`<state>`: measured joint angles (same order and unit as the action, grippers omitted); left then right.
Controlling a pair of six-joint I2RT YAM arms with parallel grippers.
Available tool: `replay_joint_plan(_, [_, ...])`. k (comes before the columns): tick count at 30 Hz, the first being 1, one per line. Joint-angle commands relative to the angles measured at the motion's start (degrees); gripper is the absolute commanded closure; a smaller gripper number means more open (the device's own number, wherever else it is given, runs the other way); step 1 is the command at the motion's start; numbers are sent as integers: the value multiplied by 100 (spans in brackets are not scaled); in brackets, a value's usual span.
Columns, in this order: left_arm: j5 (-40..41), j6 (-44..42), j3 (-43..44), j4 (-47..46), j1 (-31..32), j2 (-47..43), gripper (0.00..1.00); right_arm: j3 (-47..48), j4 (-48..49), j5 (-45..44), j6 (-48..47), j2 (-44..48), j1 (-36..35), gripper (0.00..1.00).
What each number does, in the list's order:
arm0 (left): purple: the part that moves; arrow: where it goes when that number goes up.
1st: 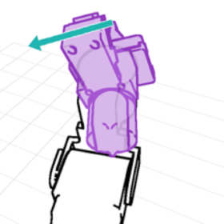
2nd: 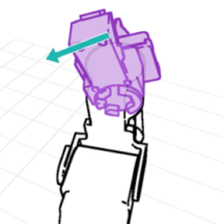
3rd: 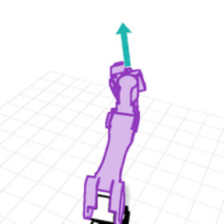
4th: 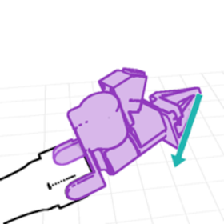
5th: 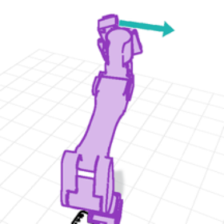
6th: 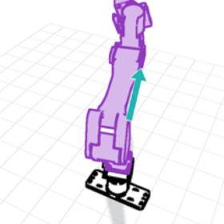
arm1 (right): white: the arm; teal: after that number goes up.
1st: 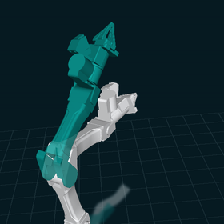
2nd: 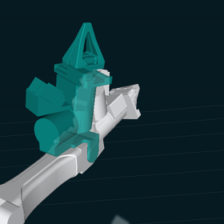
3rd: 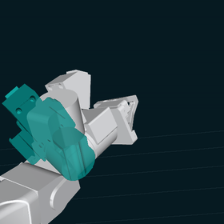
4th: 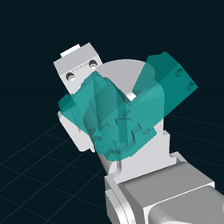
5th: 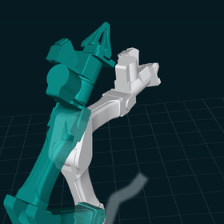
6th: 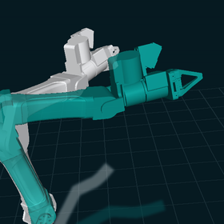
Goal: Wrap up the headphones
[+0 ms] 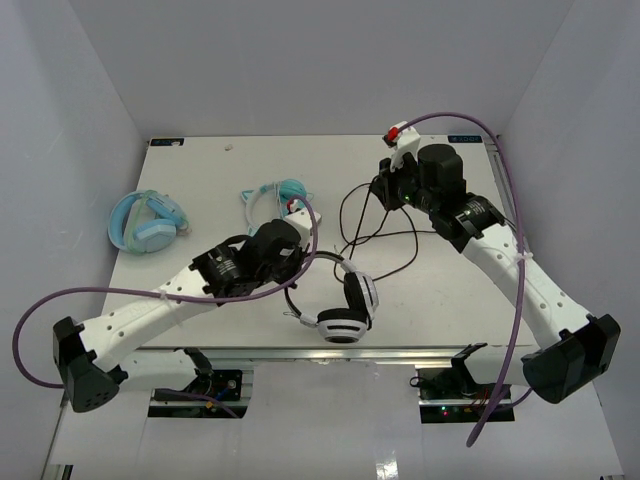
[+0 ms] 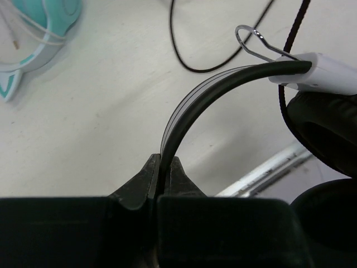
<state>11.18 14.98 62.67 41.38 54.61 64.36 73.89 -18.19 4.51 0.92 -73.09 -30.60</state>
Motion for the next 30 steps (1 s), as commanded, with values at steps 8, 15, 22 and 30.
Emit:
replay_joint_plan(8, [2325, 820, 668, 329, 40, 770, 100, -231, -272, 263, -66, 715, -339, 92])
replay_joint_plan(15, [3021, 1271, 801, 478, -85, 1117, 100, -566, -152, 602, 83, 1027, -851, 92])
replay_joint_plan(22, [3508, 1937, 993, 725, -411, 1309, 100, -1151, 106, 616, 365, 1389, -1530, 92])
replay_joint_plan(30, [3604, 2198, 1071, 530, -627, 1170, 100, -1939, 713, 593, 783, 1719, -2058, 92])
